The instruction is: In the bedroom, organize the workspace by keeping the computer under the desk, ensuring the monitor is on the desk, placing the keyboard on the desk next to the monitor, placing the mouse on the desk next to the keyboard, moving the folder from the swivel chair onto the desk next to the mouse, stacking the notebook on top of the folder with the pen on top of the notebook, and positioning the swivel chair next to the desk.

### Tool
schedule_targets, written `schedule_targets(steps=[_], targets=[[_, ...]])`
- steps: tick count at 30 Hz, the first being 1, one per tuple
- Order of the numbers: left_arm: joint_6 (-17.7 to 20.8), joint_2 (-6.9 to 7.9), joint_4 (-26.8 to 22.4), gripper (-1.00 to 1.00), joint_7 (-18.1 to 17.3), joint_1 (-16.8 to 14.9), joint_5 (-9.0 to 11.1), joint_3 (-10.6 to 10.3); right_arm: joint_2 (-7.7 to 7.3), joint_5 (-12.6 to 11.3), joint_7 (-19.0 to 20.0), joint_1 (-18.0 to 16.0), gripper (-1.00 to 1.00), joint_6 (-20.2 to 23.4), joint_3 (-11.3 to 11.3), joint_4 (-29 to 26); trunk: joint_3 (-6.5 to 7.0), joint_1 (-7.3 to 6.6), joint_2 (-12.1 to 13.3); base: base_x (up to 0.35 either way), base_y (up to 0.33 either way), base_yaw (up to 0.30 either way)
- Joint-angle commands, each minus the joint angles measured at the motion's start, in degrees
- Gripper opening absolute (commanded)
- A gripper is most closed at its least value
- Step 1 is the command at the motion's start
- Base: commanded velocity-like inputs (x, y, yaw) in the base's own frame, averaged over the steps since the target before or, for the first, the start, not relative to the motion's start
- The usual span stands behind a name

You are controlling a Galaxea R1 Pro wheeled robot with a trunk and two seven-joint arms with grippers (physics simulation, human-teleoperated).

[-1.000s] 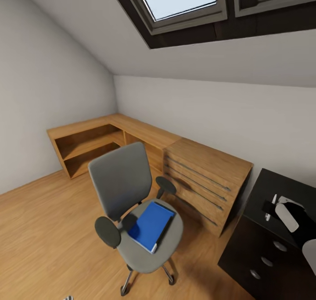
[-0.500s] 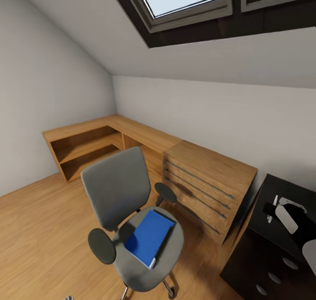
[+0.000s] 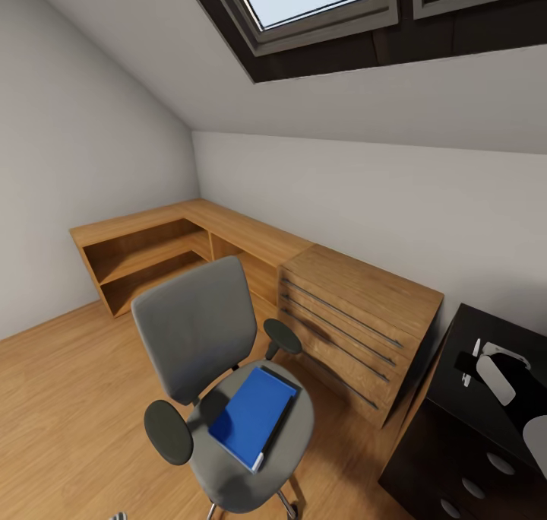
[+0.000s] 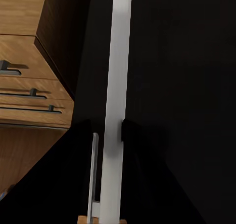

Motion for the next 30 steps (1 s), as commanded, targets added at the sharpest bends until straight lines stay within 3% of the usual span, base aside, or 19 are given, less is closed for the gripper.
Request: schedule_targets(steps=[1, 7, 11, 18, 30], targets=[[0.17, 0.05, -0.15, 1.00, 0.43, 0.00, 0.28, -0.14, -0.01, -0.56, -0.42, -0.02, -1.00, 0.24, -0.01, -0.14, -0.06, 0.01, -0.05, 0.000, 0.000, 0.000], [0.17, 0.02, -0.11, 1.00, 0.47, -0.01, 0.30, -0.13, -0.26, -0.61, -0.58, -0.02, -1.00, 5.06, -0.06, -0.77, -0.06, 0.01, -0.05, 0.000, 0.000, 0.000], [0.17, 0.02, -0.11, 1.00, 0.51, -0.01, 0.31, -0.12, -1.28, -0.91, -0.41, -0.02, -1.00, 7.93, -0.11, -1.35, -0.06, 0.01, -0.05, 0.000, 0.000, 0.000], [0.09, 0.00, -0.10, 1.00, 0.61, -0.01, 0.30, -0.09, -1.57, -1.01, -0.37, -0.02, -1.00, 9.07, -0.18, -1.62, -0.06, 0.01, -0.05, 0.000, 0.000, 0.000], [0.08, 0.00, -0.10, 1.00, 0.73, -0.01, 0.28, -0.04, -1.59, -1.00, -0.40, -0.02, -1.00, 9.11, -0.19, -1.70, -2.22, 2.65, -4.86, 0.000, 0.000, 0.000]])
